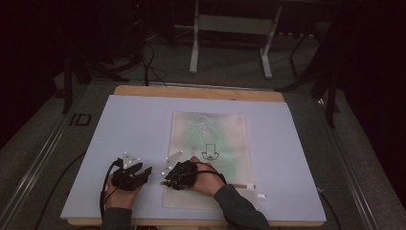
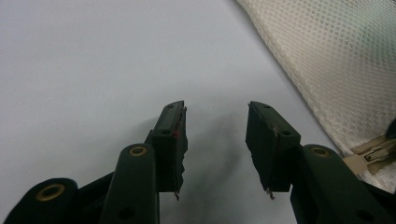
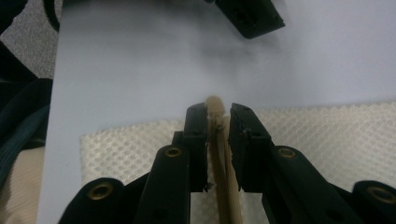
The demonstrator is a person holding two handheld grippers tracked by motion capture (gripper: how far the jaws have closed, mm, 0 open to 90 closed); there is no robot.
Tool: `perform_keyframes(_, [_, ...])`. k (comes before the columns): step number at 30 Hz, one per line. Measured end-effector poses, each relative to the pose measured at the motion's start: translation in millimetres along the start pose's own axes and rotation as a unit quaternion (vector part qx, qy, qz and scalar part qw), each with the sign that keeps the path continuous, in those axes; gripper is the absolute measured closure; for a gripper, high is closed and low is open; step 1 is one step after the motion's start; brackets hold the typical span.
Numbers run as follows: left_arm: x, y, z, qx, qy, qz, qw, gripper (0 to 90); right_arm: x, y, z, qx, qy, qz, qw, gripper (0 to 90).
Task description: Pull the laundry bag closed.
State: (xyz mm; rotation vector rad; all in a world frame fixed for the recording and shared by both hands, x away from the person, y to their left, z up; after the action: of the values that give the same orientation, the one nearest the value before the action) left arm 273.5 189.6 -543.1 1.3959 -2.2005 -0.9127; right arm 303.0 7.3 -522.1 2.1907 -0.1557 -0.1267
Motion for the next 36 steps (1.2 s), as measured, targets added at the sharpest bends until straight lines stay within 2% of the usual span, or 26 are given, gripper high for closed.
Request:
perform_keyframes(8, [-3.0,1.6,0.3,0.006,0.009,-0.003,0.9999,57.1,0.9,-11.4,-8.4,-0.008,0.000,0.001,1.0000,77.6])
perform_keyframes(15, [-2.8,1.7,0.4,0.005,0.008,-0.002,1.0000,57.0,1.5,-19.0,-14.1,-0.022,0.000,-0.001,0.9998,77.2])
perform_keyframes(19, [-3.4,1.9,0.5,0.007,0.010,-0.002,0.9999,57.0,-1.4,-26.8,-16.5,-0.034,0.010,0.001,0.9994,77.8])
perform_keyframes(24, [-2.9,1.6,0.4,0.005,0.008,-0.002,1.0000,56.7,-3.3,-26.1,-16.6,-0.037,0.018,0.001,0.9991,80.8])
perform_keyframes(36, [-2.5,1.2,0.3,0.003,0.007,-0.003,1.0000,56.6,-6.9,-24.4,-15.4,-0.041,0.021,-0.009,0.9989,81.0])
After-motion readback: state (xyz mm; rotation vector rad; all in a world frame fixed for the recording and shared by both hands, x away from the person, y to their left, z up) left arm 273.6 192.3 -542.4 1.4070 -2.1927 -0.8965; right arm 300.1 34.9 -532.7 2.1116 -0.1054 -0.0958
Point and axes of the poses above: each handheld gripper's, and its own axes: y roughly backward along the jaws, z roughly out of its underside, x roughly to its right, the point moved 2 cm from there along -y, roughly forward along the jaws, and after that the axes turned 6 degrees about -y, right-handed, at the moved point
